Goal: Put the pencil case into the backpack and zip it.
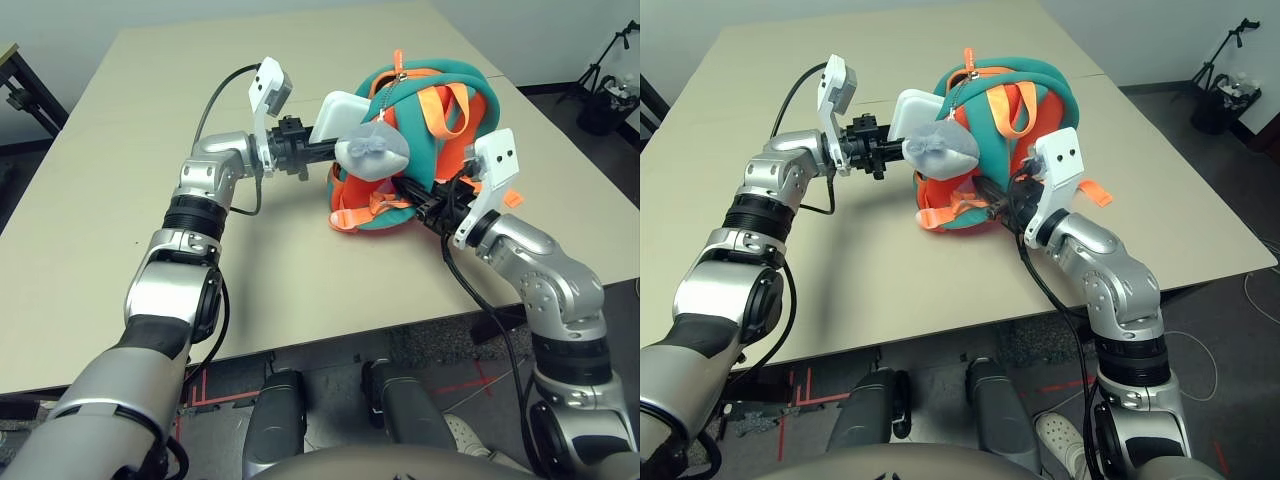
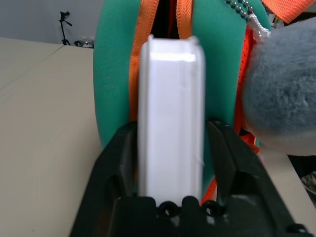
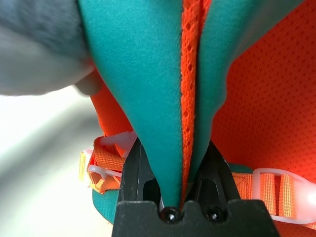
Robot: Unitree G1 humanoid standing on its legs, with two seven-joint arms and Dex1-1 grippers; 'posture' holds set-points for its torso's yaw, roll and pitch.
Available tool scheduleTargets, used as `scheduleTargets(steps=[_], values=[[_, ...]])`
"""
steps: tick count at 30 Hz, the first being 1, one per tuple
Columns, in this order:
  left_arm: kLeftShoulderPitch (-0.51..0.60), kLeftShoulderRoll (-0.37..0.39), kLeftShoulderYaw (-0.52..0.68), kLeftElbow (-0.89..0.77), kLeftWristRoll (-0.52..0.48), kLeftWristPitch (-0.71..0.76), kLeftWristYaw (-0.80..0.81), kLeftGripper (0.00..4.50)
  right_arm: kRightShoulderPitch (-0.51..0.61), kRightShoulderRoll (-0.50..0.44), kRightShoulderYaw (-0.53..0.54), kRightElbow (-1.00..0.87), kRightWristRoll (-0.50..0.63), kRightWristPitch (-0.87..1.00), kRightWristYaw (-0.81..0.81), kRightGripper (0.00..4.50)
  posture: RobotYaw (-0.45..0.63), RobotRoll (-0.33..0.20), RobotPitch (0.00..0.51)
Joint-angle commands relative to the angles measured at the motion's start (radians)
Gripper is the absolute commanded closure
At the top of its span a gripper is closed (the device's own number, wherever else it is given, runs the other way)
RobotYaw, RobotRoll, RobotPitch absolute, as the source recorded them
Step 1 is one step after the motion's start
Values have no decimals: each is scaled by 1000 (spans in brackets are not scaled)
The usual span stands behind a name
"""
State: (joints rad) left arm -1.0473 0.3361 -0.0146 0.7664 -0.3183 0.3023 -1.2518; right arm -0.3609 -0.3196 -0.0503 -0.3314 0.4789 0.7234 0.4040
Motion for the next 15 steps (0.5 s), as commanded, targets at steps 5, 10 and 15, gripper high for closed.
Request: scheduleTargets(steps=[5,10,15], values=[[79,90,64,-251,-110,216,-23,0,-18,3,29,12,2,-4,24,3929,-131,0,100],[133,142,117,-386,-158,278,35,0,-25,5,34,26,-1,-7,32,3929,-120,0,102],[182,180,180,-477,-194,301,109,0,-28,10,38,32,-4,-12,37,3929,-108,0,105]])
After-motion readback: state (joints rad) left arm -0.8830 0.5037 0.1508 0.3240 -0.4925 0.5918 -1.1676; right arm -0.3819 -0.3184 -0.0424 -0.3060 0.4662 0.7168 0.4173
